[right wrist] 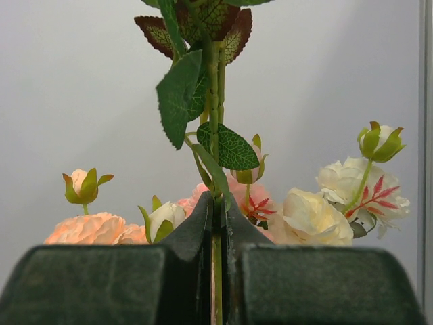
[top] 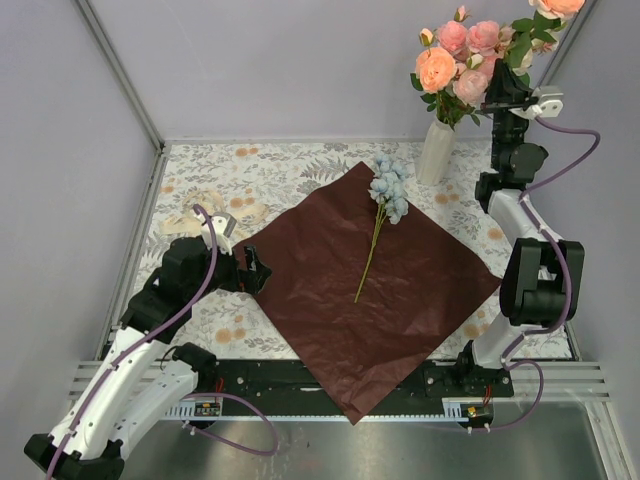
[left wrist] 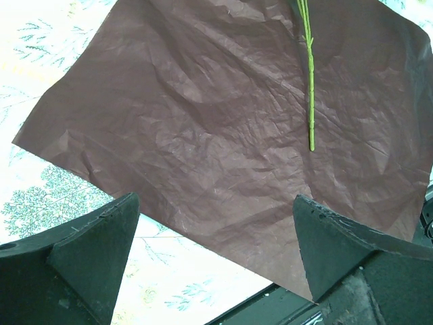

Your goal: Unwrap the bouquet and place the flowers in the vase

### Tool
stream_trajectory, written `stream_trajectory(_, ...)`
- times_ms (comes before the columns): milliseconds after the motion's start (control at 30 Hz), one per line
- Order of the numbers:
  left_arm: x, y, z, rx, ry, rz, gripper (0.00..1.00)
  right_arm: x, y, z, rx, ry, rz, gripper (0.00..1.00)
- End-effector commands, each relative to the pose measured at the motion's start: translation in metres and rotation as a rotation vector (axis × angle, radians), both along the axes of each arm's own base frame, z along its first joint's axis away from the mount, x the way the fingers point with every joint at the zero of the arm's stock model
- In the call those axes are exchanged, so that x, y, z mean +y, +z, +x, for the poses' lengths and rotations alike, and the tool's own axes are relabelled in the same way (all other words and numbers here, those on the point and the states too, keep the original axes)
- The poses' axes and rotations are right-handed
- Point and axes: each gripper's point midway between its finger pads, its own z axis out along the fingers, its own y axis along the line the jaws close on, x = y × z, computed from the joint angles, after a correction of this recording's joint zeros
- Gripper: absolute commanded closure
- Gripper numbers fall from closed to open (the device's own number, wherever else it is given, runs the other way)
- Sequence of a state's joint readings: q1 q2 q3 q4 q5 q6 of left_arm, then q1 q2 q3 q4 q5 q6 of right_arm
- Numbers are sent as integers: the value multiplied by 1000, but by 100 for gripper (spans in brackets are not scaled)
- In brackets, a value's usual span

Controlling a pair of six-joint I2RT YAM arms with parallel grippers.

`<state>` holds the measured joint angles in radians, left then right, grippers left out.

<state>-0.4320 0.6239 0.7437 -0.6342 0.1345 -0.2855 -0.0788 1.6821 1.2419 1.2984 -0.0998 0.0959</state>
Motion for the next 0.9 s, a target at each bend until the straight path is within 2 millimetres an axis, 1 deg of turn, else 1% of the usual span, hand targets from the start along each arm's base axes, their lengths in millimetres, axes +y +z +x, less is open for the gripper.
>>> stream_trajectory(0, -1, 9, 8, -44, 11, -12, 1, 8, 49, -33, -232, 43, -22, 100)
stream_trajectory(200, -1, 9, 8, -42, 12, -10, 1, 9, 38, -17, -207, 47, -30, 100)
stream_trajectory(300, -1, 9, 8, -41, 13, -8, 1, 10, 26, -8, -179, 48, -44, 100)
stream_trajectory(600, -1, 9, 8, -43, 12, -10, 1, 17, -35, 22, -7, 104, -42, 100)
stream_trajectory(700, -1, 10, 7, -42, 10, -13, 1, 15, -55, 32, 50, 95, -38, 100)
stream_trajectory(867, -2, 10, 7, -43, 10, -14, 1, 16, -90, 47, 137, 101, -48, 100)
